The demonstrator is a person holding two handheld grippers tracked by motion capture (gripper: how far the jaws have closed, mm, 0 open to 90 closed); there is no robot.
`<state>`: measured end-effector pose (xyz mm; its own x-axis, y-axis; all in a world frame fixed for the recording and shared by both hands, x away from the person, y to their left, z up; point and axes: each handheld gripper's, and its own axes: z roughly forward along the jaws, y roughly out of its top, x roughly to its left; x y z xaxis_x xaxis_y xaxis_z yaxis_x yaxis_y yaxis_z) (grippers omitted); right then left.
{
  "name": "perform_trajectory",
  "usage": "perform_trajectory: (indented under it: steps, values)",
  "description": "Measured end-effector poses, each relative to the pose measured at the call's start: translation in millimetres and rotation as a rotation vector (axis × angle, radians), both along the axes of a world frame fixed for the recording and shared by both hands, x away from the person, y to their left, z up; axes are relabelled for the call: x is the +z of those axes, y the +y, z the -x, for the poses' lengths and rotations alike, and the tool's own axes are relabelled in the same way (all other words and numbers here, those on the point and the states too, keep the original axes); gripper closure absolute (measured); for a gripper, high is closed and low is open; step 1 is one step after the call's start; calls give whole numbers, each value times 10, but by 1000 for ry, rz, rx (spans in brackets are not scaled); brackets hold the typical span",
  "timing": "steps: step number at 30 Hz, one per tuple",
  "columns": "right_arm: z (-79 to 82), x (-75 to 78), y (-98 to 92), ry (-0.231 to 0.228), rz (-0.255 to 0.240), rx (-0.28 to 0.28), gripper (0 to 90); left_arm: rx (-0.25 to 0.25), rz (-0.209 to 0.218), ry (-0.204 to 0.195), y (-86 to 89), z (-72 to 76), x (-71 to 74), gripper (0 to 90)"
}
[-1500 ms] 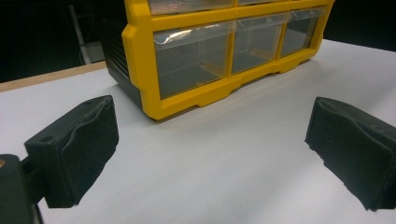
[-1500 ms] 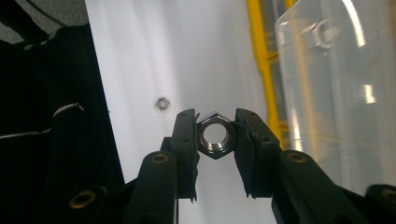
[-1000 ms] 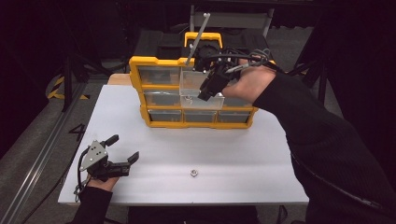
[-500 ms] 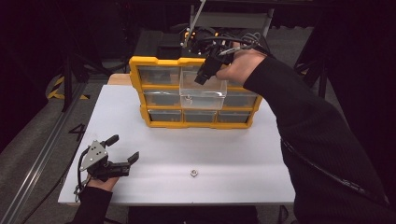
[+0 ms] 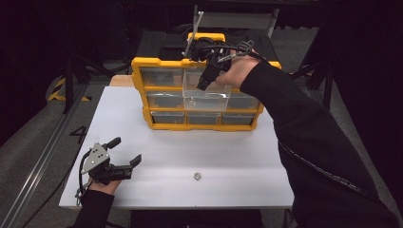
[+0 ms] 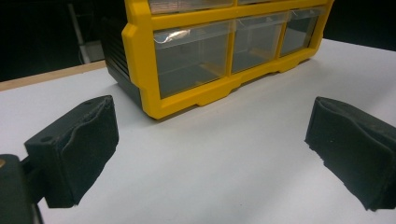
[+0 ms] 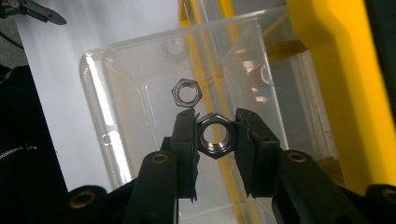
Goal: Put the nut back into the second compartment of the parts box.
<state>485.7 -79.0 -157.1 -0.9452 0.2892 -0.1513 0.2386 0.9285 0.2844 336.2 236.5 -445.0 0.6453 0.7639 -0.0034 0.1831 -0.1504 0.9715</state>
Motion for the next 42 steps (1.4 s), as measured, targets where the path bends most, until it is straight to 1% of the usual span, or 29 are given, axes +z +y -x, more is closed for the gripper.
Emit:
perform_trajectory:
  steps: [8,12,14,18,23,26,29,33,38,40,42]
  values:
    - [-77,-94,4,32,3,-1,696,0,1,0,1,0,0,33]
    - [-101,-137,9,41,13,-2,695,0,1,0,1,0,0,33]
    - [-114,-156,14,51,17,2,695,-1,-1,-2,-1,-2,-1,33]
    - [-134,-188,27,56,18,3,695,-1,-4,-3,1,-2,1,33]
    - [-161,-247,58,74,24,15,695,2,2,-5,1,2,1,33]
    - [-156,-257,75,74,20,18,695,2,5,-4,1,2,0,33]
    - [-149,-261,95,70,37,28,695,1,6,-6,4,2,2,33]
    - [-148,-261,100,67,38,29,694,1,5,-6,3,3,3,33]
    - [-134,-252,89,46,29,37,673,0,3,-2,5,2,3,33]
    - [-127,-254,80,46,16,38,660,1,0,-4,8,2,4,33]
    - [-125,-255,77,46,15,40,658,2,1,-2,9,3,4,33]
